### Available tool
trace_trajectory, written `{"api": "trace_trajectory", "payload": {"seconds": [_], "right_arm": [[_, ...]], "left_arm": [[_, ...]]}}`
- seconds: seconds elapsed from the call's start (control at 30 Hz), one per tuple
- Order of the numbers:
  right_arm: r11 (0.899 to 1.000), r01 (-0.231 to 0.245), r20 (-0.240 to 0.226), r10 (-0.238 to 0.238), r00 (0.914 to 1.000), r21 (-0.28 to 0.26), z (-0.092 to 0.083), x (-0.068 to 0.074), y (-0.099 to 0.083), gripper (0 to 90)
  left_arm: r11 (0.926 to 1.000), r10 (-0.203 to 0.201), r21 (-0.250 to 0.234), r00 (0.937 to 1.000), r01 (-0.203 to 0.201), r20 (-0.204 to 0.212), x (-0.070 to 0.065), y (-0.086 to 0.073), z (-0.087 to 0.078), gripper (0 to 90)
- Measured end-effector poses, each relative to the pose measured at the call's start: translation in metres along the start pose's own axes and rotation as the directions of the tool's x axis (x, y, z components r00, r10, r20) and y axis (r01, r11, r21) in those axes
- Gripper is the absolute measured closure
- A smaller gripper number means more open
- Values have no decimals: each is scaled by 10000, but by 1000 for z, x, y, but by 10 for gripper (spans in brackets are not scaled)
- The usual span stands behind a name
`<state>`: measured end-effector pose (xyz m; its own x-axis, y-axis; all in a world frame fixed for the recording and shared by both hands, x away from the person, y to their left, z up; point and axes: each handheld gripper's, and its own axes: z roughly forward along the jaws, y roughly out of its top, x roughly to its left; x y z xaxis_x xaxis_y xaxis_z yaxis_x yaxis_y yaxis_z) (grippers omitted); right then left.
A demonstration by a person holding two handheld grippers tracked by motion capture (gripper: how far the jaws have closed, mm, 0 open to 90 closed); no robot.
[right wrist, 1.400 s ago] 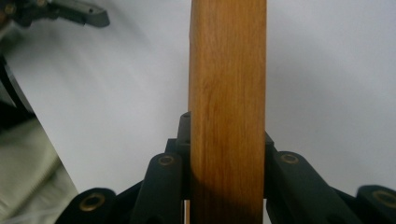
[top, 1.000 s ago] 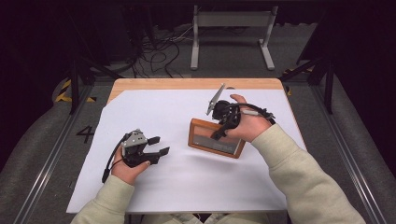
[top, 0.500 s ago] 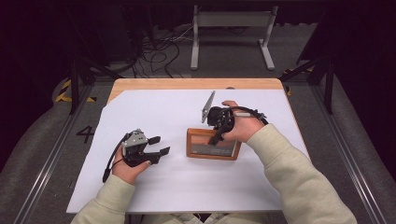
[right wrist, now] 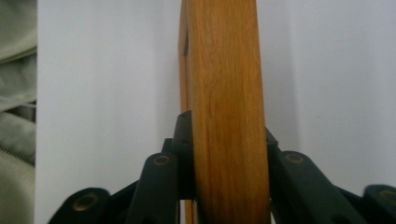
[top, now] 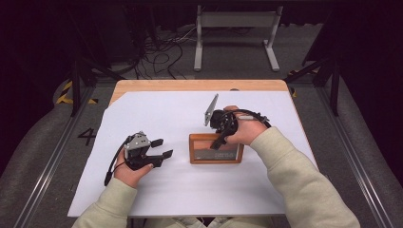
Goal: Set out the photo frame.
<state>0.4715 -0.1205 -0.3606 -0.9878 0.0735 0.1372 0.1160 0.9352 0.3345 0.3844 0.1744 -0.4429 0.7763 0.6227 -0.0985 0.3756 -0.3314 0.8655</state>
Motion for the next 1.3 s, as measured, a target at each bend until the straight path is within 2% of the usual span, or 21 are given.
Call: {"api": "trace_trajectory", "payload": {"seconds": [0.1, 0.2, 0.23, 0.33, 0.37, 0.47, 0.5, 0.57, 0.6, 0.63, 0.67, 0.73, 0.8, 0.87, 0.93, 0.97, 1.07, 1.1, 1.13, 1.17, 1.3], "right_arm": [[9988, -356, 646, 377, 9972, -336, -3, -4, -4, 564], [9973, -488, 743, 529, 9958, -553, -3, -6, -7, 547], [9936, -781, 889, 853, 9924, -819, -4, -7, -10, 462], [9919, -799, 1108, 908, 9897, -988, -7, -9, -12, 419], [9885, -913, 1224, 1061, 9868, -1203, -8, -9, -13, 372], [9780, -1095, 1812, 1418, 9732, -1774, -17, -6, -20, 330], [9698, -1120, 2004, 1565, 9671, -2169, -21, -5, -23, 297], [9499, -1286, 2248, 1966, 9544, -2847, -29, 0, -32, 294], [9394, -1362, 2429, 2185, 9451, -3147, -35, 4, -38, 292], [9338, -1423, 2522, 2318, 9395, -3282, -38, 7, -42, 288], [9208, -1514, 2671, 2570, 9288, -3596, -43, 11, -49, 285], [8994, -1592, 2816, 2894, 9148, -4071, -50, 19, -60, 285], [8796, -1543, 2874, 3062, 9075, -4500, -56, 27, -74, 284], [8634, -1684, 2793, 3298, 9018, -4756, -59, 33, -84, 279], [8479, -1848, 2781, 3573, 8916, -4969, -61, 40, -98, 273], [8366, -1937, 2745, 3734, 8861, -5125, -61, 44, -105, 272], [8153, -2104, 2722, 4053, 8727, -5394, -57, 53, -124, 272], [8048, -2181, 2714, 4207, 8657, -5521, -55, 57, -133, 272], [7892, -2278, 2714, 4429, 8545, -5703, -51, 62, -145, 272], [7892, -2278, 2714, 4429, 8545, -5703, -51, 62, -145, 272], [7358, -2841, 2581, 5280, 8091, -6147, -28, 77, -189, 267]], "left_arm": [[10000, 48, 35, 10000, -48, -28, 0, 0, 0, 389], [10000, 20, 39, 10000, -20, -23, 0, 0, -1, 388], [10000, -37, 53, 10000, 37, -32, -1, 0, 0, 387], [9999, 65, 86, 10000, -65, -47, -1, 0, -1, 384], [9999, 68, 82, 10000, -68, -56, -1, 0, -1, 383], [10000, 21, 42, 10000, -21, -98, -1, 0, -3, 379], [10000, 21, 15, 10000, -21, -96, -1, 0, -3, 376], [10000, -29, -1, 9999, 29, -107, -2, 1, -4, 369], [10000, 14, 1, 9999, -14, -110, -2, 1, -5, 365], [10000, 9, -9, 9999, -9, -101, -2, 1, -5, 364], [10000, -48, 4, 9999, 48, -125, -3, 2, -6, 362], [9999, -93, -39, 9999, 93, -97, -5, 3, -6, 358], [9999, -107, -81, 9999, 106, -83, -6, 4, -7, 354], [9999, -112, -83, 9999, 111, -65, -7, 5, -6, 351], [9999, -147, -32, 9999, 147, 5, -8, 5, -6, 345], [9999, -111, 13, 9999, 111, -19, -9, 6, -6, 343], [10000, -74, 33, 10000, 74, 35, -11, 4, -9, 336], [10000, -67, 26, 10000, 67, 16, -11, 2, -11, 336], [9999, -107, 15, 9999, 107, -10, -11, 0, -14, 336], [9999, -107, 15, 9999, 107, -10, -11, 0, -14, 334], [9996, -261, -129, 9996, 259, -115, -9, -7, -23, 329]]}}
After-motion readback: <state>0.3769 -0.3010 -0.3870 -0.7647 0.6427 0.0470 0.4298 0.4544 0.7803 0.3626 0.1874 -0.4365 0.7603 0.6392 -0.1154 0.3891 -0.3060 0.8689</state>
